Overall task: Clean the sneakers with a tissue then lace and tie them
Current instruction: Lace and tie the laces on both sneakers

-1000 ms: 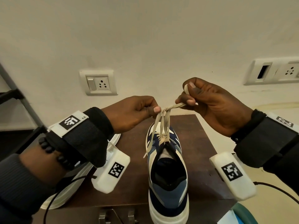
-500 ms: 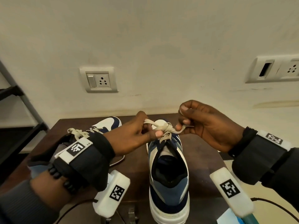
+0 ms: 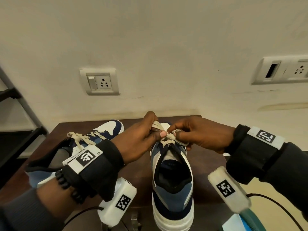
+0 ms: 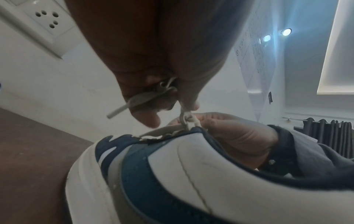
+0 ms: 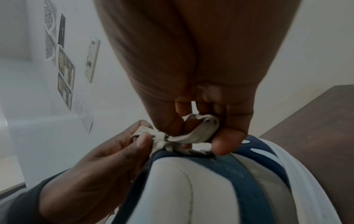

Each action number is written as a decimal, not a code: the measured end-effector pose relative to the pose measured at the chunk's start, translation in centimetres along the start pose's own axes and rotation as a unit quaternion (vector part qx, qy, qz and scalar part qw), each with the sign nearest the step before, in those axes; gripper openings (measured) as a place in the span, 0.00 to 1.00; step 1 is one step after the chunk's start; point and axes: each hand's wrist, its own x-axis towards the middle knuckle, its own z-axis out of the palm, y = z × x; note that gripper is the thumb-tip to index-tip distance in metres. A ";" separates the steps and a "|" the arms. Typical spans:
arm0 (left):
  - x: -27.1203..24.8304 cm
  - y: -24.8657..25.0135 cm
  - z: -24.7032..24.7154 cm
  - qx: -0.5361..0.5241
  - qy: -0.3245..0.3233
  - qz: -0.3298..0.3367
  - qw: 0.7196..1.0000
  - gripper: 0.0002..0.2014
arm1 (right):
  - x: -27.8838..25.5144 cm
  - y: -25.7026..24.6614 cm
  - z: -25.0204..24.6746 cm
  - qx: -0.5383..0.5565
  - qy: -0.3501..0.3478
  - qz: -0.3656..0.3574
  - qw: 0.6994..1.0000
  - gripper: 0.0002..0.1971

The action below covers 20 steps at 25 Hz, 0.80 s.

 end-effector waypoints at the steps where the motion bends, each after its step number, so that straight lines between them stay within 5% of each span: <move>1: -0.1 0.1 -0.1 -0.004 0.001 0.000 1.000 0.08 | 0.0 -0.1 0.1 0.007 0.004 -0.008 1.000 0.12; 4: -0.3 0.1 -0.2 -0.014 -0.001 0.002 1.000 0.10 | -0.1 -0.1 0.1 0.020 -0.031 -0.033 0.999 0.19; 7: -0.4 0.2 -0.1 -0.030 0.008 -0.006 1.000 0.08 | -0.1 -0.2 -0.2 0.008 -0.070 -0.012 0.997 0.14; 12: -0.4 -0.1 -0.6 -0.016 0.044 -0.040 0.998 0.09 | -0.2 0.1 -1.2 -0.011 -0.004 0.005 1.000 0.09; 20: -0.8 -1.0 0.6 0.045 0.079 -0.122 0.988 0.16 | -2.5 0.7 -1.3 -0.064 0.039 0.051 0.996 0.17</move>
